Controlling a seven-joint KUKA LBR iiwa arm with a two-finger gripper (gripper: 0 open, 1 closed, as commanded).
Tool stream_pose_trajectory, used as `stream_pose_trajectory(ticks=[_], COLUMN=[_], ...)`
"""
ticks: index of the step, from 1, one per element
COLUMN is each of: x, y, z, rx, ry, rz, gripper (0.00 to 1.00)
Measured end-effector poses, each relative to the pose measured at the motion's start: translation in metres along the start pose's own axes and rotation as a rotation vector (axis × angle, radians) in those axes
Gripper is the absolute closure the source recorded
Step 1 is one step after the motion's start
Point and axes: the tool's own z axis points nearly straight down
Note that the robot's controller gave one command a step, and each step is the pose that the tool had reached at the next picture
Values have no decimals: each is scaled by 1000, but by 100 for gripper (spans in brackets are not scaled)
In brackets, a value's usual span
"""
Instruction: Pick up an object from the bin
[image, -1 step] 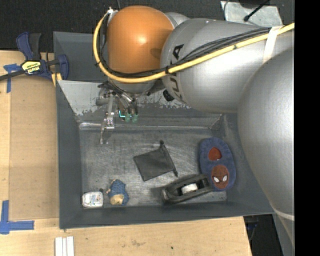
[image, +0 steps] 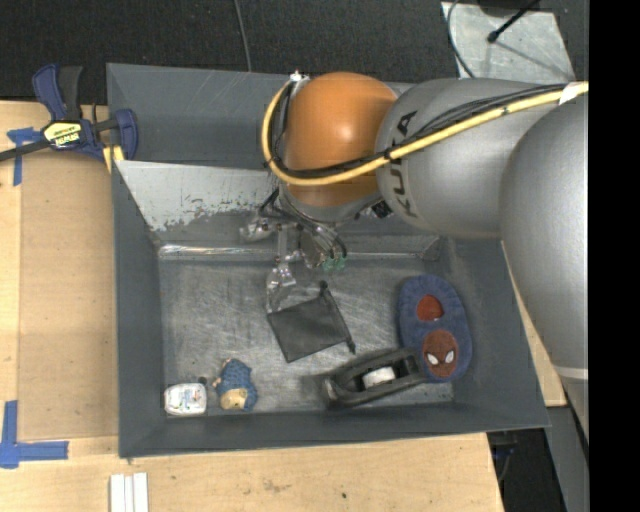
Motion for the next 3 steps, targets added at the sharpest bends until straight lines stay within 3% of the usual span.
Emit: stream_pose_trajectory(ticks=[1,2,3], x=[56,58,66], y=[-54,-64,-52], z=[-18,38,65], rx=[0,-3,4], ry=[-4,-2,-10], rz=[-350,-957,-1217], gripper=[0,0,0])
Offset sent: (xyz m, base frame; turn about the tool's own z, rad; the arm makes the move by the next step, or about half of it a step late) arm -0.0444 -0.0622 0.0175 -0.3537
